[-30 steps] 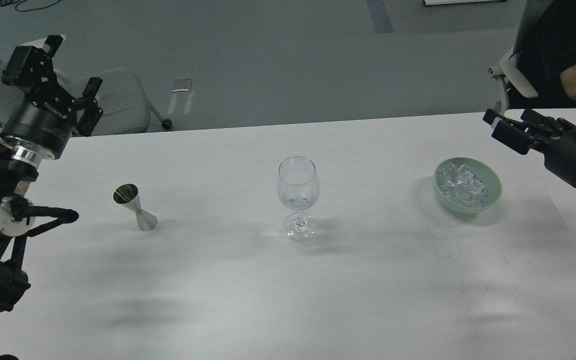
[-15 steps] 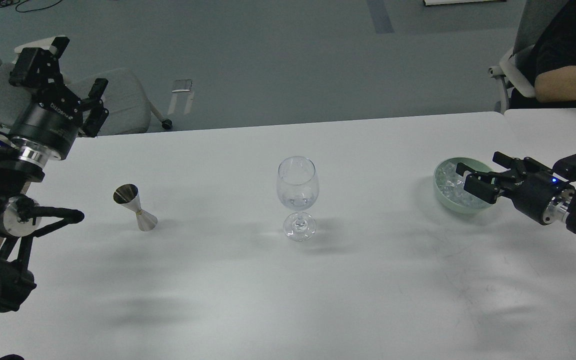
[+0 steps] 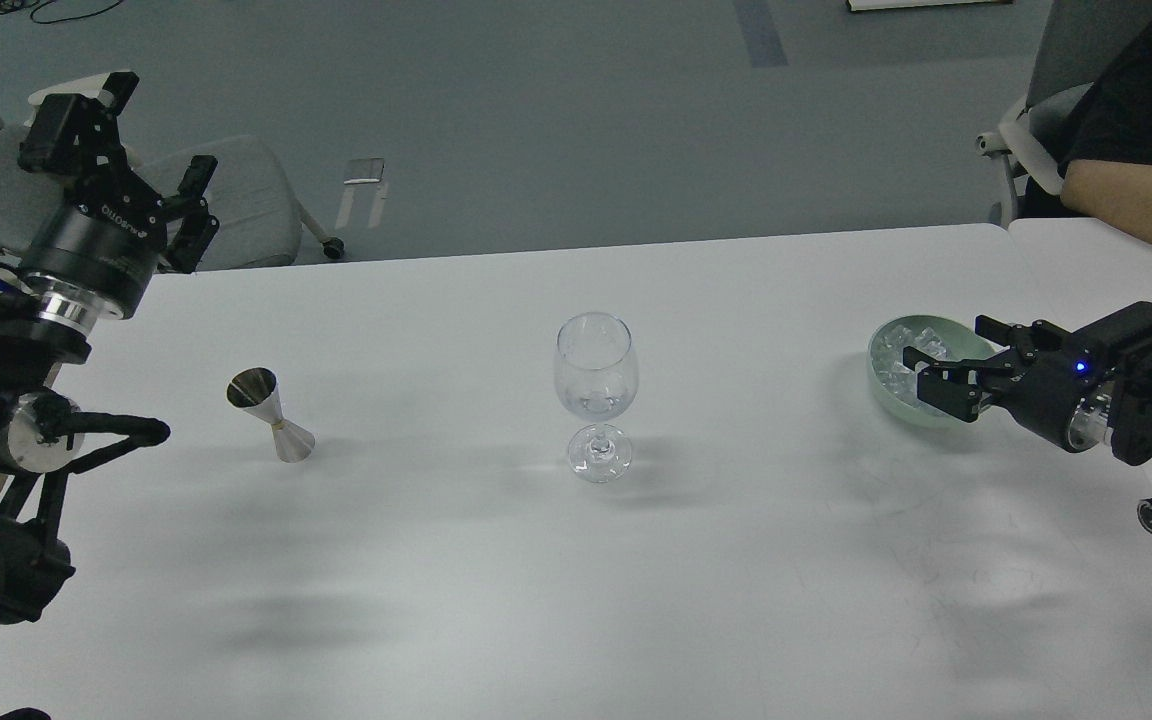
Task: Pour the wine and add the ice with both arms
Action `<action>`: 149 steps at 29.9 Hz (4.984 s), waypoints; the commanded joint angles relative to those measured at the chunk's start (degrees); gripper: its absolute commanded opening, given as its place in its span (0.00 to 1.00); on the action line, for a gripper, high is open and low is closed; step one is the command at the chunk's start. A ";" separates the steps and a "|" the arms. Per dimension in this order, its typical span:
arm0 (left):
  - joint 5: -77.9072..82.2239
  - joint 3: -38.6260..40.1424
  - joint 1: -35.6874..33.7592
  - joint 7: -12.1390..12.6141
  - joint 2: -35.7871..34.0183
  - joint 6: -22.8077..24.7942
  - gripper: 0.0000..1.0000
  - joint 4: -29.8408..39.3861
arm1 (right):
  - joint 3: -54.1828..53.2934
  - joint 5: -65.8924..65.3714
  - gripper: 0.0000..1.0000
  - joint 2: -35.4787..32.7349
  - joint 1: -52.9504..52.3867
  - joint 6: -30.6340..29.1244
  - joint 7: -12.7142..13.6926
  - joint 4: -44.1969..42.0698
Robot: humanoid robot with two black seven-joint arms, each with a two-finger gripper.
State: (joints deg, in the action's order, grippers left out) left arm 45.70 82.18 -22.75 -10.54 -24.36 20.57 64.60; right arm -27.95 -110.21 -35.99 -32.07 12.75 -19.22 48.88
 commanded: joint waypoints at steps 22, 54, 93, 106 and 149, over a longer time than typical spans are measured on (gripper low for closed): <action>0.01 -0.01 -0.02 -0.09 -0.16 0.09 0.98 0.00 | 1.67 -2.20 0.00 1.27 -0.63 -0.44 1.37 -1.07; 0.01 -0.01 -0.19 0.00 -0.07 0.18 0.98 0.00 | 1.56 10.98 0.00 -8.76 -18.19 -16.52 2.78 39.53; -0.08 0.08 -0.72 -0.09 0.10 0.18 0.98 0.17 | 15.55 10.54 0.01 8.92 -29.98 -19.95 4.71 31.71; -0.17 0.17 -0.72 -0.09 0.10 0.09 0.98 0.17 | 15.73 10.89 0.30 8.92 -30.07 -19.95 4.80 31.71; -0.70 -0.97 -4.41 1.93 0.45 -2.90 0.98 -1.67 | -8.96 59.82 1.00 24.03 -30.78 -14.15 4.54 -10.73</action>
State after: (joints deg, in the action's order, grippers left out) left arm 45.00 81.77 -25.70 -8.94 -24.04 17.78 63.61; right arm -34.98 -58.99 -14.03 -63.42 -1.07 -13.89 41.84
